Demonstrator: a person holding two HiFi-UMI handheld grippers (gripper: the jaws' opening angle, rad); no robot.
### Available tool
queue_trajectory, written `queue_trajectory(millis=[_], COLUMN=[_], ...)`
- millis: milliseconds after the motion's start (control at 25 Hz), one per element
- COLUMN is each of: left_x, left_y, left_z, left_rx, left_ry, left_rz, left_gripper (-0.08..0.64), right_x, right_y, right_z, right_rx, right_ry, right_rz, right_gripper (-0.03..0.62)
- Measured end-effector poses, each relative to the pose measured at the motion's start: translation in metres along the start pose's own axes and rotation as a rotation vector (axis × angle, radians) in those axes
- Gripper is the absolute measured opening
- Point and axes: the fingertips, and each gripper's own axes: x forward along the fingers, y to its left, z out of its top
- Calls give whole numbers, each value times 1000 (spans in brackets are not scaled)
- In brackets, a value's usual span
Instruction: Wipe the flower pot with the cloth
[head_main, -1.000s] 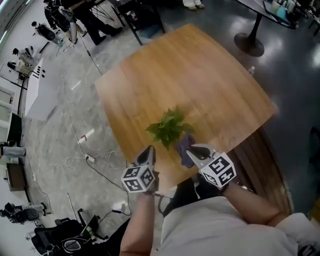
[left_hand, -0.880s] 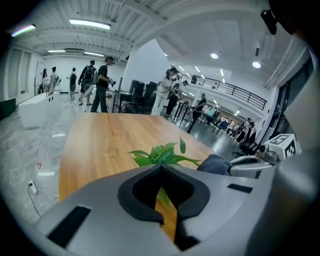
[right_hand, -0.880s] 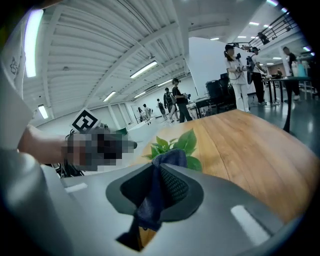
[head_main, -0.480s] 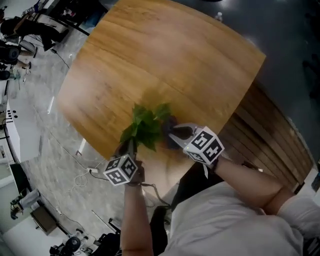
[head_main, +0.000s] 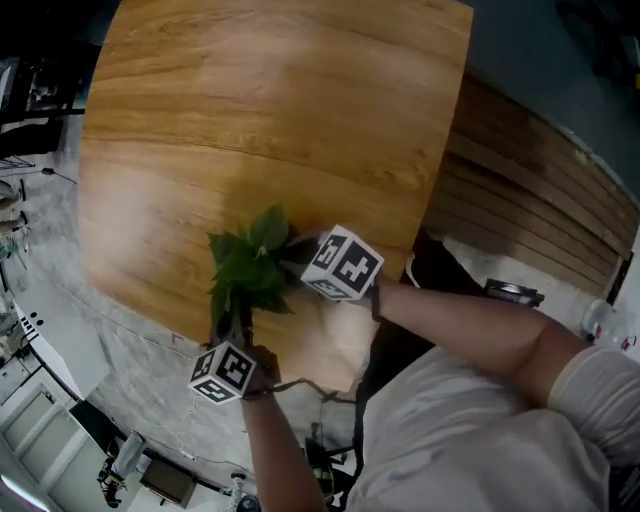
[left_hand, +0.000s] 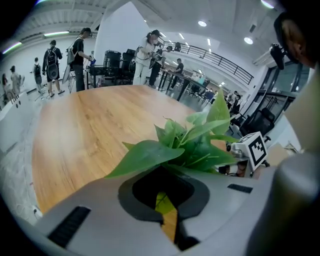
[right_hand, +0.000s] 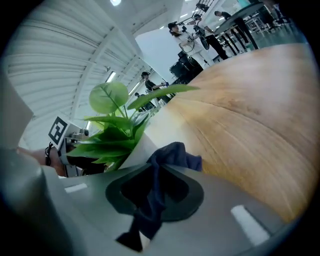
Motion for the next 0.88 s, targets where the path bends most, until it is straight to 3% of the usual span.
queue_trajectory(millis=[200, 520, 880], left_x=[6, 7, 24], left_y=[-4, -10, -22], left_z=[-3, 0, 2], left_rx=[4, 27, 175], left_ry=[5, 43, 100], left_rz=[-22, -58, -89], left_gripper=[6, 6, 6], right_x=[3, -41, 8], right_y=[-10, 28, -14], right_z=[-7, 29, -6], right_rx=[69, 93, 123], right_ry=[-26, -81, -21], right_rz=[19, 89, 3], right_gripper=[44, 44, 44])
